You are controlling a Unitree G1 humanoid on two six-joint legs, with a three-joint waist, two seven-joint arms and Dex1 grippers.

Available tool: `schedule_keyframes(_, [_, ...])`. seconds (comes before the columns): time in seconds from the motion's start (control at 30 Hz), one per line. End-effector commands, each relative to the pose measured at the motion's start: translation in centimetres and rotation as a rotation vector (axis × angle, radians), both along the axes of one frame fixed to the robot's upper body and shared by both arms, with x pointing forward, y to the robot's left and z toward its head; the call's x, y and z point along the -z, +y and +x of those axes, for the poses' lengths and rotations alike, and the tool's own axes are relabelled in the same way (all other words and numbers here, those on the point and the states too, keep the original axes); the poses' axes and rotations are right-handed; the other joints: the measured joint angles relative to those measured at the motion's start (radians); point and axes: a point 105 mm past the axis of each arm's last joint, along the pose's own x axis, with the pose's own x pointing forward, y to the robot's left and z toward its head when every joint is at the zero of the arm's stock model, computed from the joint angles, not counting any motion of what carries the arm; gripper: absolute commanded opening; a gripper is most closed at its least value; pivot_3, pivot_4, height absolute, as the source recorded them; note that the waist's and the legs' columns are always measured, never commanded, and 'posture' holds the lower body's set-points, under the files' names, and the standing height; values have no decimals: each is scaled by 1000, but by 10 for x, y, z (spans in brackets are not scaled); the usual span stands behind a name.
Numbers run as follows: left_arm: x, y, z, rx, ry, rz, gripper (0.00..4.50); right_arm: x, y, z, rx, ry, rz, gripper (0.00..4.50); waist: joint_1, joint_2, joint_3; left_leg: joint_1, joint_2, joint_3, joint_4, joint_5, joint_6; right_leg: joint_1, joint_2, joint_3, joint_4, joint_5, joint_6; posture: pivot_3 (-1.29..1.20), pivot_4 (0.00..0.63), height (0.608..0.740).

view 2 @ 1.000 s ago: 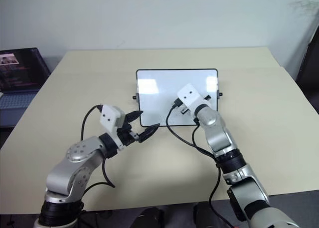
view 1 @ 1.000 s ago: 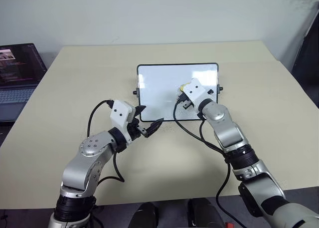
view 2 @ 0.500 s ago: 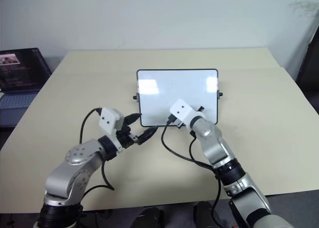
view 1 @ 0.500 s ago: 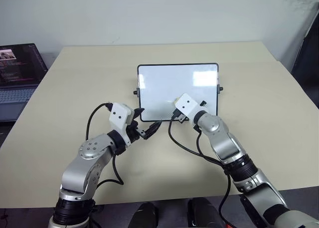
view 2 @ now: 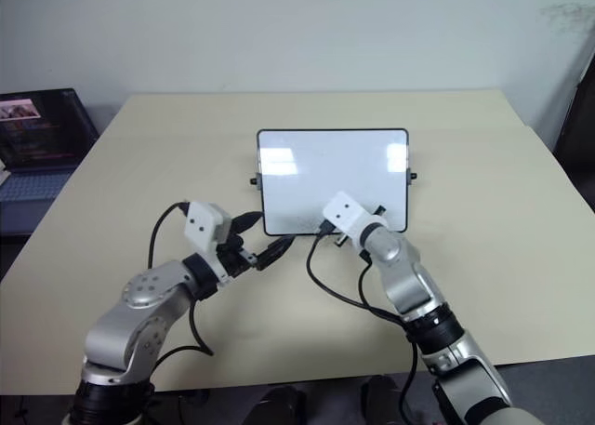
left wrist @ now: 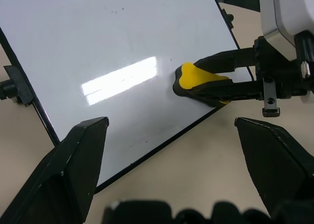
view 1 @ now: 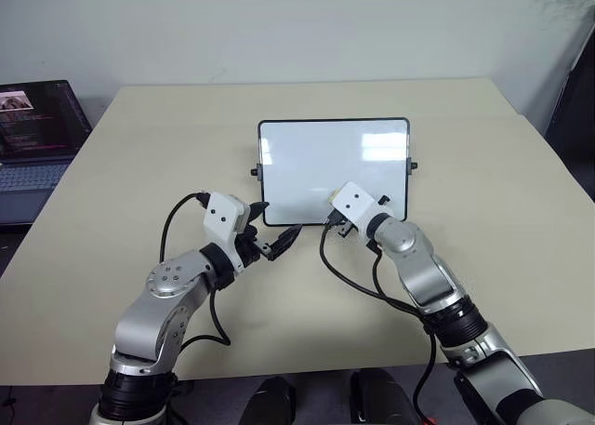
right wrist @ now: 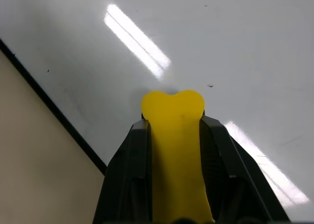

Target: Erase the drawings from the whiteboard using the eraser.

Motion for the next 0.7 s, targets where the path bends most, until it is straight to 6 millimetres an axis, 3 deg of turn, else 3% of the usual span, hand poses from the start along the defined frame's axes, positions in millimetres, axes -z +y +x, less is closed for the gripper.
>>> schedule_keyframes(0.03, [-13, -6, -1, 29, -59, -10, 4500, -46, -8, 8, 59, -150, 101, 981, 0, 0, 0, 0, 0, 0, 0, 0, 0, 0, 0, 0, 0, 0, 0, 0, 150, 740])
schedule_keyframes(0.13, [-13, -6, -1, 29, -60, -11, 4500, -47, -12, 15, 84, -168, 85, 981, -1, 0, 0, 0, 0, 0, 0, 0, 0, 0, 0, 0, 0, 0, 0, 0, 150, 740])
schedule_keyframes(0.37, [-15, -4, 0, 17, -71, -11, 4500, -17, -14, 23, 89, -97, -54, 981, -4, 0, 0, 0, 0, 1, 0, 0, 0, -1, 0, 1, -1, 0, 0, 0, 150, 740])
schedule_keyframes(0.7, [-16, -1, 1, 2, -73, -12, 4500, -4, 9, 13, 13, -70, -80, 981, -6, 0, 0, 2, 1, 1, 0, -2, 3, 1, 0, 1, 1, 0, 0, 0, 150, 740])
